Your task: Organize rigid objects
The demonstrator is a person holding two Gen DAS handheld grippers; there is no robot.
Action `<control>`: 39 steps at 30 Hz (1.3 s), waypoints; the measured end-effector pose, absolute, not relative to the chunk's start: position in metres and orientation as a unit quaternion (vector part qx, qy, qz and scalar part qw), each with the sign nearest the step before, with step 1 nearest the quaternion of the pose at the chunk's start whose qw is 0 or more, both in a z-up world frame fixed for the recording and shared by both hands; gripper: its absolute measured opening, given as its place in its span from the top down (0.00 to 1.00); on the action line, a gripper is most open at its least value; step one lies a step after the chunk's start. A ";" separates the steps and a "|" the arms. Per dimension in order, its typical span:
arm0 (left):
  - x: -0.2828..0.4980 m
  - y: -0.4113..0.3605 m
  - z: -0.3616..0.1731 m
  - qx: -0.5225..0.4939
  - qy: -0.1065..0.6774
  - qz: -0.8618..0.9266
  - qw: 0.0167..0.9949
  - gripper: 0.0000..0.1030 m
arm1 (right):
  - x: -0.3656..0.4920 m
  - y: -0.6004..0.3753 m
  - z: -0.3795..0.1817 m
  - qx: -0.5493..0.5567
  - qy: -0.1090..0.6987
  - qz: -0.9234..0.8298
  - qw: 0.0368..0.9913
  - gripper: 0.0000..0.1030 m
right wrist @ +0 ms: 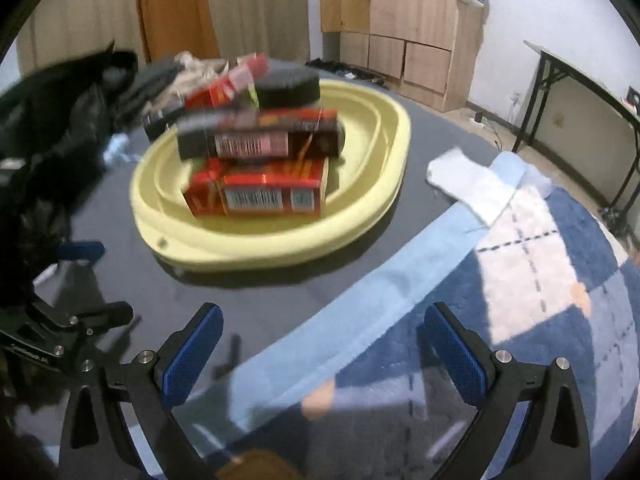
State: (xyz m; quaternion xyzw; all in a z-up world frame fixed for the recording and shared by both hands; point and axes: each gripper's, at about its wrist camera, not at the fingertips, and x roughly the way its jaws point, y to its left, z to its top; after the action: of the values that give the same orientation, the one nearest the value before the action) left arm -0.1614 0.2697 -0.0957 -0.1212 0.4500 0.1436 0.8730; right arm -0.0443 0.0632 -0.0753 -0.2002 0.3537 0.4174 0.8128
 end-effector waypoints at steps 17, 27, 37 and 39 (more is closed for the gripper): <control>-0.123 0.273 -0.103 -0.102 0.448 0.197 0.866 0.00 | -0.027 0.107 -0.102 -0.243 0.340 0.411 0.810 0.00; -0.123 0.273 -0.103 -0.102 0.448 0.197 0.866 0.00 | -0.028 0.106 -0.102 -0.243 0.340 0.411 0.810 0.00; -0.123 0.274 -0.103 -0.103 0.448 0.197 0.866 0.00 | -0.028 0.106 -0.101 -0.243 0.340 0.411 0.810 0.00; -0.124 0.271 -0.104 -0.103 0.448 0.198 0.866 0.00 | -0.028 0.106 -0.101 -0.243 0.340 0.411 0.810 0.00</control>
State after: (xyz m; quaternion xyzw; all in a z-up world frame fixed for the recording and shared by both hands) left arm -0.1245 0.2714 -0.1038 -0.1028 0.4478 0.1979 0.8659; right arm -0.0285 0.1060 -0.1014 -0.2430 0.3401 0.4111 0.8101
